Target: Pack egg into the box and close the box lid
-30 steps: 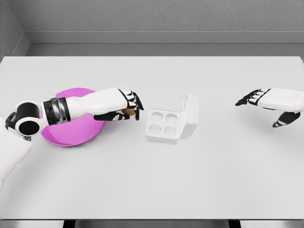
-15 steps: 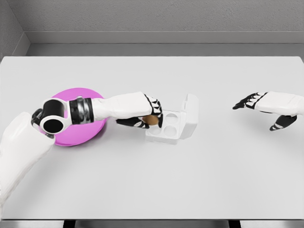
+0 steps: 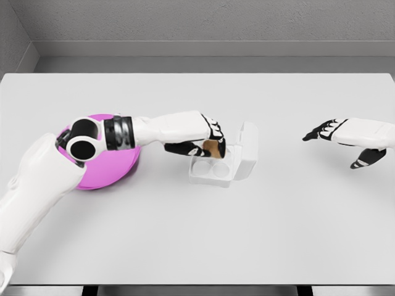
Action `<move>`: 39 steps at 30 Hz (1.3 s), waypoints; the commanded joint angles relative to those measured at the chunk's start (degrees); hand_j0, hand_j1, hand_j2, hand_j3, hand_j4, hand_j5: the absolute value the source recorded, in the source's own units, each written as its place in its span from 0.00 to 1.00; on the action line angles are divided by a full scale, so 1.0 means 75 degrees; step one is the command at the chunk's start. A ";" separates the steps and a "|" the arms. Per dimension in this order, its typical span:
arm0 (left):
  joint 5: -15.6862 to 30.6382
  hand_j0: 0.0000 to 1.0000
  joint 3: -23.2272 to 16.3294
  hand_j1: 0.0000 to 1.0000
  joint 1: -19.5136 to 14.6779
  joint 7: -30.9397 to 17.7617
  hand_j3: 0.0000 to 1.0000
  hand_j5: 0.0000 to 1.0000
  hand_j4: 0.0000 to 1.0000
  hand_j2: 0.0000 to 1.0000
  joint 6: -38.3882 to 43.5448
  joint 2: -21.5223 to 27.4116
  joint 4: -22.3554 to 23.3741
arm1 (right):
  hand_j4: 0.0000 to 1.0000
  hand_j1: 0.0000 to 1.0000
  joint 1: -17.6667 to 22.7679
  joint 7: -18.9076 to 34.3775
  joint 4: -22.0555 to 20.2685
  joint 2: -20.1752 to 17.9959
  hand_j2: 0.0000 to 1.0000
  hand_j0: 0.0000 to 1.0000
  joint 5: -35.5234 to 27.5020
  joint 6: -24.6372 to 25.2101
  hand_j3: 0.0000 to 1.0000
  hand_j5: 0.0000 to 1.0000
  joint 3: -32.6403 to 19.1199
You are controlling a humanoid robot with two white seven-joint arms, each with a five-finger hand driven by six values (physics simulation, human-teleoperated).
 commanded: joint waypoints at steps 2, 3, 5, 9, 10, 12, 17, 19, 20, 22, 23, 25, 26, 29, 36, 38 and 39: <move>0.0494 0.46 -0.0302 0.46 0.0000 0.0003 0.46 0.46 0.46 0.46 0.0020 -0.0027 0.0152 | 1.00 1.00 -0.0023 -0.0003 -0.0002 0.0015 1.00 1.00 -0.0050 0.0019 1.00 1.00 -0.0003; 0.0529 0.46 -0.0314 0.46 0.0000 0.0003 0.46 0.46 0.46 0.46 0.0020 -0.0027 0.0152 | 1.00 1.00 -0.0035 -0.0003 -0.0002 0.0015 1.00 1.00 -0.0050 0.0019 1.00 1.00 -0.0003; 0.0763 0.46 -0.0537 0.46 -0.0105 0.0003 0.46 0.46 0.46 0.46 0.0020 -0.0027 0.0140 | 1.00 1.00 0.0000 -0.0003 -0.0002 0.0015 1.00 1.00 -0.0050 0.0019 1.00 1.00 -0.0003; 0.0916 0.46 -0.0631 0.46 -0.0258 0.0003 0.46 0.46 0.46 0.46 0.0020 -0.0004 0.0163 | 1.00 1.00 -0.0047 -0.0003 -0.0002 0.0026 1.00 1.00 -0.0050 0.0019 1.00 1.00 -0.0003; 0.0916 0.46 -0.0631 0.46 -0.0246 0.0003 0.46 0.46 0.46 0.46 0.0020 -0.0004 0.0163 | 1.00 1.00 -0.0035 -0.0003 -0.0002 0.0026 1.00 1.00 -0.0038 0.0019 1.00 1.00 0.0008; 0.0916 0.46 -0.0631 0.46 -0.0246 0.0003 0.46 0.46 0.46 0.46 0.0020 0.0008 0.0163 | 1.00 1.00 -0.0059 -0.0003 -0.0002 -0.0021 1.00 1.00 -0.0038 0.0019 1.00 1.00 -0.0003; 0.1513 0.48 -0.0584 0.48 -0.0433 0.0003 0.48 0.48 0.48 0.48 0.0020 0.0218 0.0152 | 1.00 1.00 -0.0059 -0.0003 0.0010 -0.0044 1.00 1.00 -0.0038 0.0019 1.00 1.00 -0.0003; 0.1947 0.48 -0.0607 0.48 -0.0469 0.0003 0.48 0.48 0.48 0.48 0.0020 0.0465 0.0140 | 1.00 1.00 -0.0058 -0.0003 0.0022 -0.0079 1.00 1.00 -0.0038 0.0019 1.00 1.00 -0.0003; 0.1982 0.48 -0.0607 0.48 -0.0457 0.0003 0.48 0.48 0.48 0.48 0.0020 0.0511 0.0128 | 1.00 1.00 -0.0059 -0.0003 0.0010 -0.0091 1.00 1.00 -0.0038 0.0019 1.00 1.00 -0.0003; 0.2052 0.49 -0.0607 0.49 -0.0445 0.0003 0.49 0.49 0.49 0.49 0.0020 0.0617 0.0081 | 1.00 1.00 -0.0047 -0.0003 0.0022 -0.0091 1.00 1.00 -0.0026 0.0019 1.00 1.00 0.0008; 0.2052 0.52 -0.0607 0.52 -0.0434 0.0003 0.52 0.52 0.52 0.52 0.0020 0.0617 0.0093 | 1.00 1.00 -0.0024 -0.0003 0.0022 -0.0091 1.00 1.00 -0.0026 0.0019 1.00 1.00 0.0008; 0.2076 0.63 -0.0560 0.63 -0.0445 0.0003 0.63 0.63 0.63 0.63 0.0020 0.0687 0.0105 | 1.00 1.00 -0.0035 -0.0003 0.0022 -0.0091 1.00 1.00 -0.0026 0.0019 1.00 1.00 0.0008; 0.2076 0.67 -0.0549 0.67 -0.0457 0.0003 0.67 0.67 0.67 0.67 0.0020 0.0687 0.0128 | 1.00 1.00 -0.0059 -0.0003 0.0022 -0.0114 1.00 1.00 -0.0026 0.0019 1.00 1.00 -0.0003; 0.2076 0.76 -0.0525 0.76 -0.0492 0.0003 0.76 0.76 0.76 0.76 0.0020 0.0687 0.0140 | 1.00 1.00 -0.0082 -0.0003 0.0010 -0.0149 1.00 1.00 -0.0026 0.0019 1.00 1.00 -0.0003; 0.2052 0.97 -0.0513 0.97 -0.0586 0.0003 0.97 0.97 0.97 0.97 0.0020 0.0699 0.0152 | 1.00 1.00 -0.0105 -0.0003 0.0022 -0.0079 1.00 1.00 -0.0050 0.0019 1.00 1.00 -0.0003; 0.2052 0.97 -0.0513 0.97 -0.0586 0.0003 0.97 0.97 0.97 0.97 0.0020 0.0699 0.0152 | 1.00 1.00 -0.0082 -0.0003 0.0010 -0.0067 1.00 1.00 -0.0050 0.0019 1.00 1.00 0.0008; 0.2076 0.97 -0.0513 0.97 -0.0574 0.0003 0.97 0.97 0.97 0.97 0.0020 0.0758 0.0152 | 1.00 1.00 -0.0082 -0.0003 0.0010 -0.0067 1.00 1.00 -0.0050 0.0019 1.00 1.00 0.0020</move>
